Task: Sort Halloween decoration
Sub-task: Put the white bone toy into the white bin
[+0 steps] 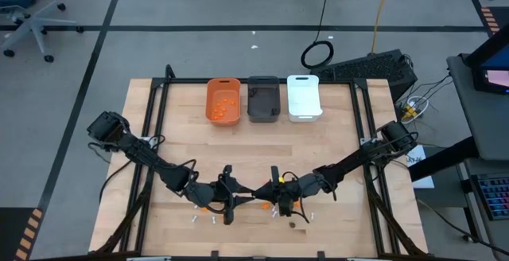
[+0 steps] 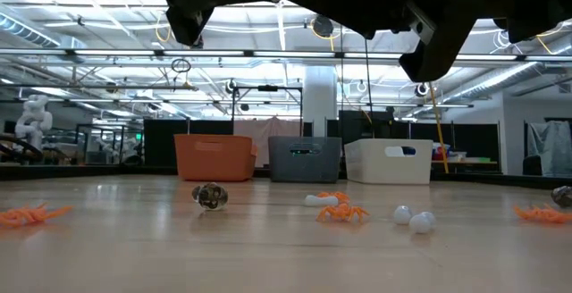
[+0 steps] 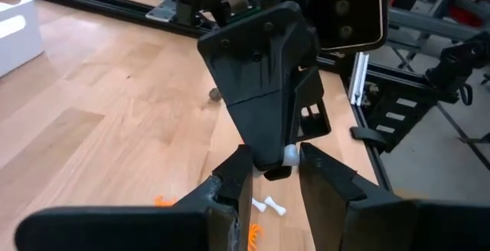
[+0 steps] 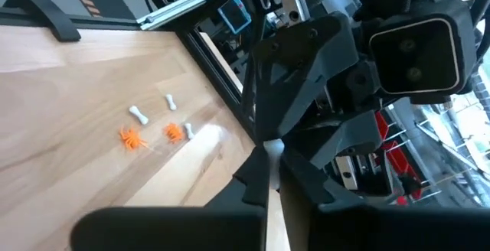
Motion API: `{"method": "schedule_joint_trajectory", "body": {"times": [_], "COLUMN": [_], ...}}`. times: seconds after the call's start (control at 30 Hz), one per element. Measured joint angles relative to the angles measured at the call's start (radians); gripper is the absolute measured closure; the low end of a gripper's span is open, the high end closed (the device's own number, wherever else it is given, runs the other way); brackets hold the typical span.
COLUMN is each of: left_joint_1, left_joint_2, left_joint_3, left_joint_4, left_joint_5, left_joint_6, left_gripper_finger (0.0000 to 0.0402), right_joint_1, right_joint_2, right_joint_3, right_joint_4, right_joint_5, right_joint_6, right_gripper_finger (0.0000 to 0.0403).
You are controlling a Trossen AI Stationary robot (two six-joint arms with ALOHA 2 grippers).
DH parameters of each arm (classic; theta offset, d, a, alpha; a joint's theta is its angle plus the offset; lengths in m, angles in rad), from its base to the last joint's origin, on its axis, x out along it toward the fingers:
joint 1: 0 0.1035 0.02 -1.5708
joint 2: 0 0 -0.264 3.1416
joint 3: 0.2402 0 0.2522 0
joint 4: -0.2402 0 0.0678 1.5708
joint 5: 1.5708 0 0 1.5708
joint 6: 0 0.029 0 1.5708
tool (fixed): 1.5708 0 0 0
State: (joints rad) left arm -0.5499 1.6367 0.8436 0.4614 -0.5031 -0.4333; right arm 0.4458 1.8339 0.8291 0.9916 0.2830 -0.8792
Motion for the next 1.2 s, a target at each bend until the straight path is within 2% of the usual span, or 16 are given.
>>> {"method": "schedule_joint_trajectory", "body": {"times": [0.23,0.57,0.77,0.97,1.1,1.2], "left_joint_1": [0.0,-0.001,0.002,0.0,0.0,-0.001], "left_joint_2": [0.0,0.0,0.0,0.0,0.0,0.0], "left_joint_3": [0.0,0.0,0.0,0.0,0.0,0.0], "left_joint_4": [0.0,0.001,0.001,0.001,0.001,0.0], "left_joint_5": [-0.001,-0.001,-0.028,-0.033,-0.033,-0.047], "left_joint_6": [-0.001,0.048,0.077,0.131,0.163,0.186], "left_gripper_finger": [0.0311,0.0309,0.0256,0.0192,0.0175,0.0173], "right_joint_1": [0.0,0.028,0.049,0.059,0.058,0.05], "right_joint_2": [0.0,0.0,0.0,0.0,-0.003,-0.013], "right_joint_3": [0.0,0.0,0.0,0.0,0.0,0.0], "right_joint_4": [-0.002,-0.032,-0.035,-0.065,-0.142,-0.207], "right_joint_5": [0.0,0.011,-0.004,0.04,0.105,0.113], "right_joint_6": [0.071,0.282,0.397,0.549,0.682,0.789], "right_gripper_finger": [0.0401,0.0402,0.0403,0.0403,0.0403,0.0403]}}
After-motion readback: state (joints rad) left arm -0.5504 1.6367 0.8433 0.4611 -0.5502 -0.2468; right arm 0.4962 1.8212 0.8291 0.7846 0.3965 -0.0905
